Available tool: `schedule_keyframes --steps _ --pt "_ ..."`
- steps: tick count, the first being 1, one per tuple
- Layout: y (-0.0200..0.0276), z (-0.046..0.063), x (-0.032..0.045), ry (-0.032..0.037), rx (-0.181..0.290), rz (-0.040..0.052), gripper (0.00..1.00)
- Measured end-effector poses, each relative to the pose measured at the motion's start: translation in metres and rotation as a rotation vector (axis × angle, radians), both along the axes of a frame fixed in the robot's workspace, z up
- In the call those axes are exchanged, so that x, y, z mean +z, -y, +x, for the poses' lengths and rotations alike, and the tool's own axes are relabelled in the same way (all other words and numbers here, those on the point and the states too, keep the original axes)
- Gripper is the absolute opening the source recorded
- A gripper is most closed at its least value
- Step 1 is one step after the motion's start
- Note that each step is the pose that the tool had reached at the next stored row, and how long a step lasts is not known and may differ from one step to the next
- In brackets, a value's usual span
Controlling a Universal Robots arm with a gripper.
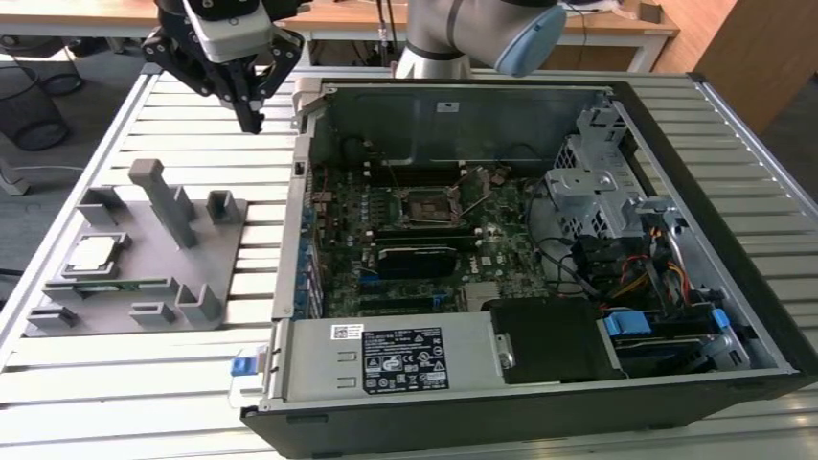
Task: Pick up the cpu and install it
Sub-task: 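Reach for the cpu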
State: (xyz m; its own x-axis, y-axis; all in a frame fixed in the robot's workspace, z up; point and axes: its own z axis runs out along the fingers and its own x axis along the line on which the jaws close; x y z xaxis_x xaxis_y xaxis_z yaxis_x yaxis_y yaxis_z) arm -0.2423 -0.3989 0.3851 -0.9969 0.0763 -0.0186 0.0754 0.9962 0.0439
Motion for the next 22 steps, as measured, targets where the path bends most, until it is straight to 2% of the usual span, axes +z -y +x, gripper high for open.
schedule_keyframes --steps 22 --pt "0.0000 -0.013 -0.0012 -0.0020 0.000 0.0000 0.11"
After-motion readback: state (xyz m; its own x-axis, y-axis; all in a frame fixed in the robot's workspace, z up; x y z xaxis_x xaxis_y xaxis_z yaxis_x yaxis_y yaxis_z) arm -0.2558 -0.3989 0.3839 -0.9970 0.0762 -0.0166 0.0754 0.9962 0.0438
